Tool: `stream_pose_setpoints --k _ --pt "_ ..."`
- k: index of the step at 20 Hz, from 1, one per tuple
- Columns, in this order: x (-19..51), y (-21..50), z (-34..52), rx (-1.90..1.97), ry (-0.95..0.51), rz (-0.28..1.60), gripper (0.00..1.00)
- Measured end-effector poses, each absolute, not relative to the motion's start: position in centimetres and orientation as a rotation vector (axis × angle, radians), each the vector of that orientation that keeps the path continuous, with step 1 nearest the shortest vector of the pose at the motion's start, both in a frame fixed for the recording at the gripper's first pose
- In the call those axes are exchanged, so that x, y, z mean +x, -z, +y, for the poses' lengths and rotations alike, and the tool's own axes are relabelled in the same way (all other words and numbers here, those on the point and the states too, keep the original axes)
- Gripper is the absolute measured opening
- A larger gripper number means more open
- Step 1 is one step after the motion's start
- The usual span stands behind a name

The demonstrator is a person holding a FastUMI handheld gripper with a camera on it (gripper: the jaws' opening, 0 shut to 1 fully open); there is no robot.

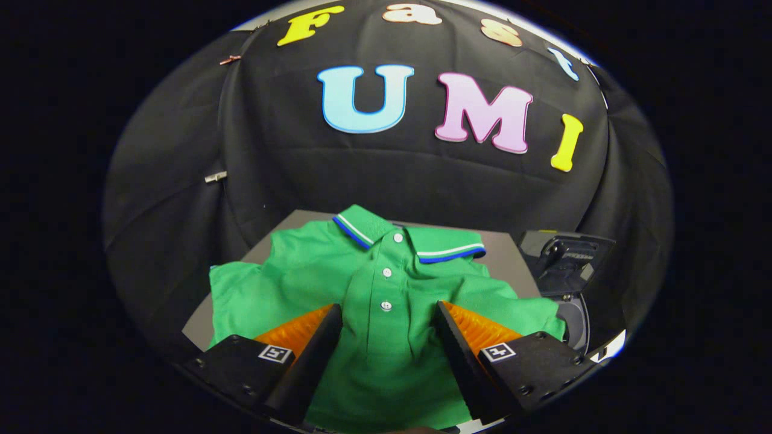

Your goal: Put the clothes into the washing machine and then close the washing machine lid.

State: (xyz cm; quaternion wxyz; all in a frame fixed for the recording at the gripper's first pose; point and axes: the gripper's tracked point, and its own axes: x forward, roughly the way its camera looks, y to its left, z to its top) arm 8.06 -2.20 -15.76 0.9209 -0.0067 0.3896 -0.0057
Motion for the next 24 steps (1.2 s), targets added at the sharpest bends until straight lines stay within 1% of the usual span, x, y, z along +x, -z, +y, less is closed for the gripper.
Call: stream_pose_setpoints --k 2,4,6,7,8,9,10,13,16,20,22,24 --pt "7.7 15.8 -2.4 0.008 0.006 0.809 0.98" --pt "7.8 15.7 -2.1 -0.003 -0.03 0.771 0.99" --pt "7.6 15.4 -2.6 -0.033 -0.027 0.75 0.93" --pt "7.5 15.3 -3.0 -0.032 -0.015 0.745 0.77" --pt "7.4 15.5 -3.3 -0.026 0.001 0.759 0.71" --pt "7.2 15.5 -3.4 -0.023 0.015 0.76 0.51" --pt "7.2 15.4 -3.5 -0.021 0.024 0.771 0.48" --pt "7.0 15.4 -3.7 0.038 0.074 0.798 0.48" --pt "6.7 15.3 -3.8 0.012 0.116 0.819 0.48" --pt "6.7 15.3 -3.8 0.006 0.132 0.851 0.48" --pt "7.0 15.3 -3.8 0.005 0.14 0.856 0.27" --pt "6.9 15.1 -3.7 -0.018 0.124 0.861 0.26"
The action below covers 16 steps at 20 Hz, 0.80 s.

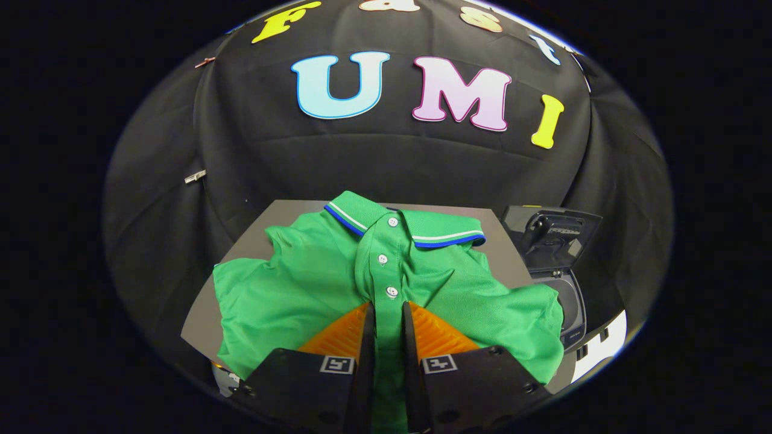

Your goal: Put the clothes into the washing machine and then close the washing machine lid.

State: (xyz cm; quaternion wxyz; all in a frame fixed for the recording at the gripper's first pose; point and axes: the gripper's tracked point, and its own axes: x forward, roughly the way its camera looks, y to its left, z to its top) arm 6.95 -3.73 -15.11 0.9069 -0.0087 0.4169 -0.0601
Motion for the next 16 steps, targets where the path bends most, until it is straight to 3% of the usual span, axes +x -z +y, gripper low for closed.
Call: stream_pose_setpoints --k 3,5,12,16 --pt "6.8 14.8 -3.9 -0.081 0.099 0.865 0.26" --pt "6.5 14.3 -3.8 -0.137 0.063 0.864 0.14" --pt "6.6 9.3 -7.7 -0.136 -0.05 0.73 0.14" --pt "6.0 8.6 -9.8 -0.041 -0.124 0.744 0.14"
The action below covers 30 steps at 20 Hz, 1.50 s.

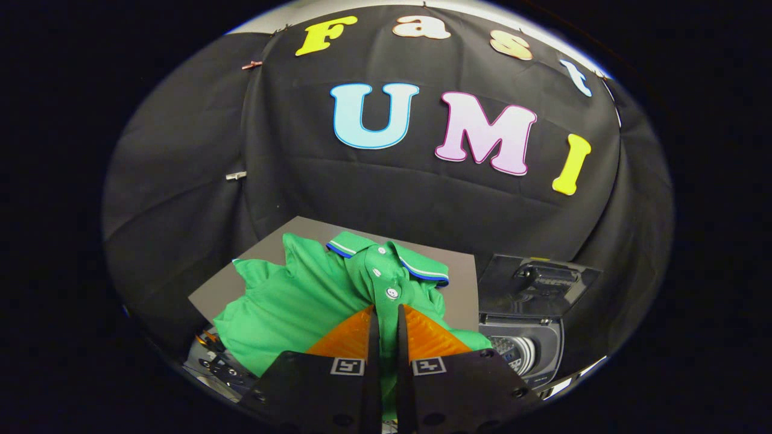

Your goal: Put the clothes into the washing machine and then close the washing machine lid.

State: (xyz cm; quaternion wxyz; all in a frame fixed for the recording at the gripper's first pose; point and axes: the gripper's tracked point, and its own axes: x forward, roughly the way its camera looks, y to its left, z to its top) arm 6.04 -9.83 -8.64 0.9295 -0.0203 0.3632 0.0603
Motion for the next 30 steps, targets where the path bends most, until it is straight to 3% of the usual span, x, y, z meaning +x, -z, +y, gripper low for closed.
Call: stream_pose_setpoints --k 1,2,7,17,30 --pt "6.6 9.2 -10.6 -0.026 -0.132 0.759 0.14" --pt "6.5 8.9 -11.7 -0.013 -0.141 0.763 0.08" --pt "6.7 9.1 -16.5 0.094 -0.207 0.851 0.08" --pt "8.9 8.0 -24.1 0.129 -0.3 0.847 0.08" --pt "7.9 12.0 -38.3 0.184 -0.242 0.888 0.08"
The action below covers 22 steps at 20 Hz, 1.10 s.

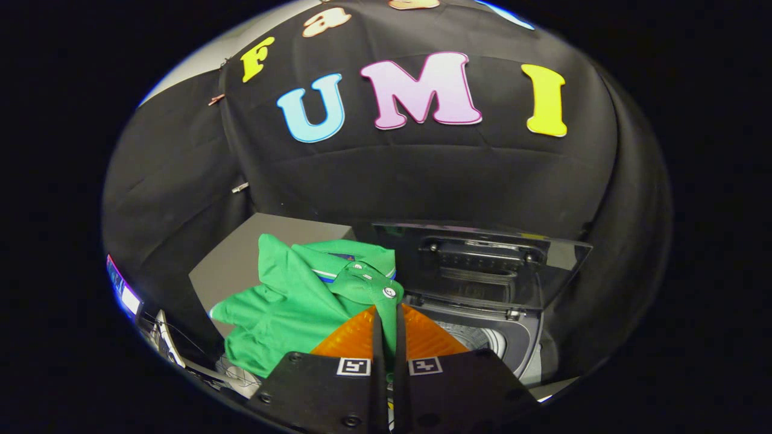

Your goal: Put the clothes into the washing machine and then close the washing machine lid.

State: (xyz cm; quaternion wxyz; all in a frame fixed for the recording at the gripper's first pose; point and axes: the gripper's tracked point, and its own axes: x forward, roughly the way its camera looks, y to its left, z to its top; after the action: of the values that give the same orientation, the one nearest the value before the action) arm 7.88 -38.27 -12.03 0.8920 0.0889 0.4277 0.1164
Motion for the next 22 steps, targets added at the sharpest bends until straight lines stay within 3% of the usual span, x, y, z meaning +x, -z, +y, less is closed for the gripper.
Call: stream_pose_setpoints --k 5,12,22 --pt "8.5 17.0 -41.9 0.166 -0.235 0.922 0.08" --pt "6.1 27.8 -47.1 0.056 -0.088 1.085 0.08" --pt "3.4 34.0 -47.2 0.046 0.018 1.212 0.08"
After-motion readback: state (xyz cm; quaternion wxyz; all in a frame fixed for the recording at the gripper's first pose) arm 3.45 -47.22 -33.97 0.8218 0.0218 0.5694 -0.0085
